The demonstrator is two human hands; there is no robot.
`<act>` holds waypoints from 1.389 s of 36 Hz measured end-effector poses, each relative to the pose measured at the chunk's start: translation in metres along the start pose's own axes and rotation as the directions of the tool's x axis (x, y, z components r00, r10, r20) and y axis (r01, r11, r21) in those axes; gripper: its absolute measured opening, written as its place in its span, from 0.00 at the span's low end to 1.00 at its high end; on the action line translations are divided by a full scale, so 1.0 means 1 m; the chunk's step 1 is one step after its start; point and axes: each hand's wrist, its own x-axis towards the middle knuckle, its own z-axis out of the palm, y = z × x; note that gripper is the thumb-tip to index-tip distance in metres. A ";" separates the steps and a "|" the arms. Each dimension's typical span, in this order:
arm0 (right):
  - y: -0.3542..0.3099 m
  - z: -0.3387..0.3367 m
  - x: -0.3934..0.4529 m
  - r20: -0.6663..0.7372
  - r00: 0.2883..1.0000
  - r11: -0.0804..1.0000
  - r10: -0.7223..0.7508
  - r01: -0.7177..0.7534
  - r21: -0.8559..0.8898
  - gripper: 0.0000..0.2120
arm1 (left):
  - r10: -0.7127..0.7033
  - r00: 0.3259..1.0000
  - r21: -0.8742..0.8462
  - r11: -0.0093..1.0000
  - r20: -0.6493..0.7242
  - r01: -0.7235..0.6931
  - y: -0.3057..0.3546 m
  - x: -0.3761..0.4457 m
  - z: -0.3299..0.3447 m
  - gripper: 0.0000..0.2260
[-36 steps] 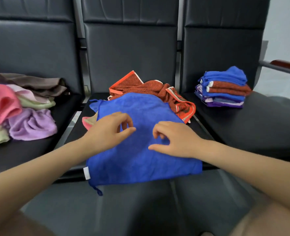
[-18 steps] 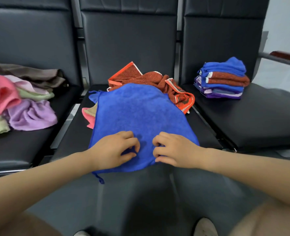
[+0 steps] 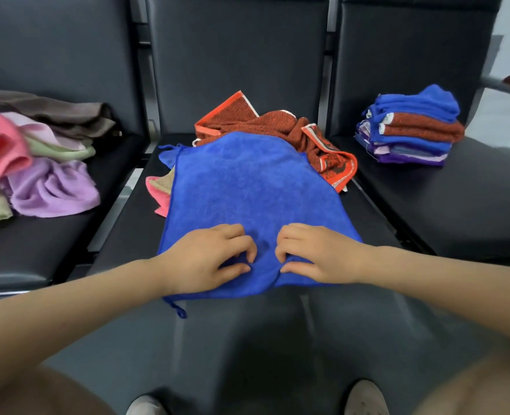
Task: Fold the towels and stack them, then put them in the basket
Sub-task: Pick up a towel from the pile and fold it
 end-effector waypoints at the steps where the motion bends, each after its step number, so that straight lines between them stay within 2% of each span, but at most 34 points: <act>1: -0.001 0.000 0.001 0.002 1.000 1.000 0.006 -0.006 0.011 0.10 | 0.002 1.000 -0.002 1.000 -0.003 -0.002 0.000 0.000 0.000 0.08; 4: -0.003 -0.003 0.007 0.019 0.989 0.979 0.144 -0.145 0.144 0.06 | 0.025 0.999 0.020 1.000 -0.038 -0.024 0.003 -0.001 -0.001 0.11; 7: 0.002 -0.009 0.018 0.084 0.933 0.841 0.349 -0.352 0.411 0.10 | 0.043 0.991 0.071 0.997 -0.127 -0.034 0.009 -0.001 0.000 0.17; 10: 0.009 -0.017 0.028 0.163 0.903 0.715 0.398 -0.417 0.561 0.10 | 0.002 0.978 0.094 0.995 -0.211 0.018 0.012 0.001 0.002 0.22; 13: 0.015 -0.024 0.031 0.271 0.873 0.611 0.406 -0.480 0.630 0.09 | -0.027 0.968 0.087 0.995 -0.249 0.051 0.011 0.004 0.005 0.16; 16: 0.017 -0.027 0.035 0.252 0.877 0.685 0.410 -0.478 0.550 0.08 | -0.057 0.968 0.043 0.997 -0.245 0.069 0.005 0.005 0.003 0.09; 19: 0.015 -0.028 0.037 0.111 0.899 0.835 0.424 -0.436 0.336 0.09 | -0.107 0.969 -0.043 0.994 -0.221 0.100 0.001 0.005 0.002 0.13; 21: 0.008 -0.030 0.037 0.011 0.924 0.914 0.382 -0.380 0.141 0.10 | -0.188 0.961 -0.187 0.971 -0.201 0.151 0.002 0.005 0.001 0.16; 22: 0.004 -0.030 0.036 -0.021 0.935 0.930 0.354 -0.350 0.108 0.10 | -0.230 0.956 -0.259 0.949 -0.183 0.179 0.002 0.006 0.000 0.16; 25: -0.009 -0.026 0.029 -0.042 0.932 0.918 0.360 -0.345 0.198 0.03 | -0.329 0.935 -0.428 0.870 -0.132 0.246 0.004 0.009 -0.004 0.08; 26: -0.013 -0.024 0.027 -0.020 0.929 0.912 0.369 -0.358 0.201 0.04 | -0.356 0.927 -0.463 0.846 -0.120 0.265 0.003 0.010 -0.006 0.08; 28: -0.018 -0.020 0.024 0.048 0.914 0.907 0.404 -0.407 0.109 0.14 | -0.397 0.914 -0.512 0.805 -0.087 0.301 0.004 0.012 -0.008 0.10; 30: -0.019 -0.015 0.025 0.060 0.904 0.906 0.423 -0.422 -0.037 0.20 | -0.422 0.905 -0.547 0.769 -0.045 0.332 0.004 0.015 -0.010 0.12; 33: -0.021 -0.014 0.028 -0.026 0.924 0.923 0.382 -0.383 -0.044 0.11 | -0.440 0.897 -0.582 0.737 -0.030 0.342 0.004 0.022 -0.015 0.12; 35: -0.019 -0.016 0.028 -0.034 0.926 0.926 0.375 -0.376 -0.020 0.12 | -0.423 0.903 -0.541 0.778 -0.072 0.321 0.005 0.025 -0.020 0.13; 39: -0.010 -0.031 0.027 -0.050 0.932 0.930 0.360 -0.354 0.100 0.12 | -0.296 0.941 -0.323 0.917 -0.165 0.232 0.004 0.027 -0.033 0.13; 42: 0.000 -0.045 0.025 -0.068 0.928 0.930 0.366 -0.362 0.066 0.08 | -0.221 0.955 -0.149 0.970 -0.198 0.194 -0.003 0.024 -0.045 0.16; 46: 0.014 -0.066 0.019 -0.144 0.894 0.905 0.424 -0.414 0.097 0.06 | -0.195 0.950 0.007 0.979 -0.242 0.203 -0.018 0.020 -0.059 0.21; 50: 0.017 -0.088 0.011 -0.212 0.833 0.855 0.511 -0.464 0.233 0.06 | -0.284 0.946 -0.011 0.958 -0.155 0.286 -0.034 0.013 -0.073 0.18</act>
